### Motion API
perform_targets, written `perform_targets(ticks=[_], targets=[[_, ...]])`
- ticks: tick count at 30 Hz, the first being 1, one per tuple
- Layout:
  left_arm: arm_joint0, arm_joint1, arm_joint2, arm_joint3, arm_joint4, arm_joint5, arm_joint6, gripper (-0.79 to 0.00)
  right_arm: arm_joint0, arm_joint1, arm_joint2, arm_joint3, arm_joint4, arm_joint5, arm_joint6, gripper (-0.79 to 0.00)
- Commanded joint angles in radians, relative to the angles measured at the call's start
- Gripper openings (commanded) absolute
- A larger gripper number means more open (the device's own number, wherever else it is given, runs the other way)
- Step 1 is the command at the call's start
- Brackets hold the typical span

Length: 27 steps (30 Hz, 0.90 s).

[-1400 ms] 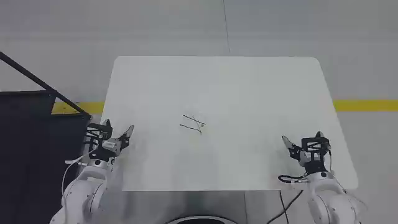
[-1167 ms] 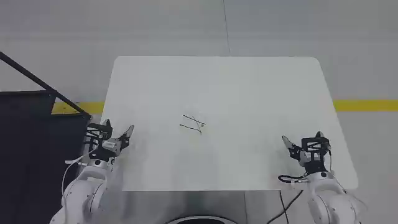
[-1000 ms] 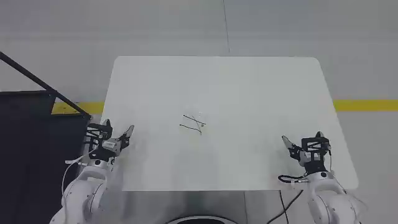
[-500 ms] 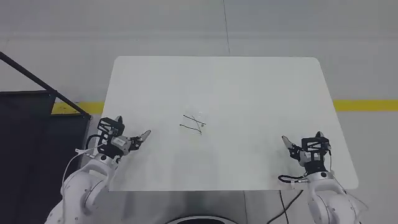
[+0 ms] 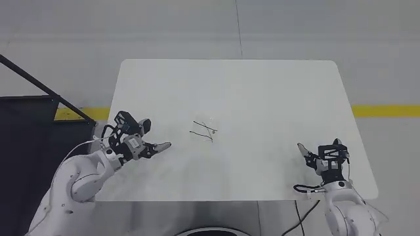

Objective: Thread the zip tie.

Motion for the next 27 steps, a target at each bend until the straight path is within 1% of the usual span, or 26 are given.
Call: perform_targets(ticks=[1, 2, 12, 13, 15, 17, 20, 24, 27], targets=[[-0.017, 0.005, 0.008, 0.010, -0.075, -0.005, -0.088, 0.000, 0.000, 0.000, 0.000, 0.000, 0.000, 0.000, 0.000, 0.000], [-0.029, 0.007, 0.006, 0.004, -0.091, 0.020, -0.138, 0.000, 0.000, 0.000, 0.000, 0.000, 0.000, 0.000, 0.000, 0.000], [-0.027, 0.007, 0.007, 0.004, -0.093, 0.023, -0.135, 0.000, 0.000, 0.000, 0.000, 0.000, 0.000, 0.000, 0.000, 0.000], [-0.024, 0.007, 0.014, 0.002, -0.100, 0.027, -0.129, 0.000, 0.000, 0.000, 0.000, 0.000, 0.000, 0.000, 0.000, 0.000], [-0.030, 0.008, 0.038, 0.018, -0.167, 0.020, -0.161, 0.000, 0.000, 0.000, 0.000, 0.000, 0.000, 0.000, 0.000, 0.000], [-0.061, 0.008, 0.060, 0.043, -0.263, 0.046, -0.219, 0.000, 0.000, 0.000, 0.000, 0.000, 0.000, 0.000, 0.000, 0.000], [-0.136, 0.011, 0.110, 0.095, -0.415, 0.093, -0.364, 0.000, 0.000, 0.000, 0.000, 0.000, 0.000, 0.000, 0.000, 0.000], [-0.223, 0.010, 0.169, 0.162, -0.538, 0.131, -0.460, 0.000, 0.000, 0.000, 0.000, 0.000, 0.000, 0.000, 0.000, 0.000], [-0.278, 0.008, 0.210, 0.209, -0.574, 0.163, -0.498, 0.000, 0.000, 0.000, 0.000, 0.000, 0.000, 0.000, 0.000, 0.000]])
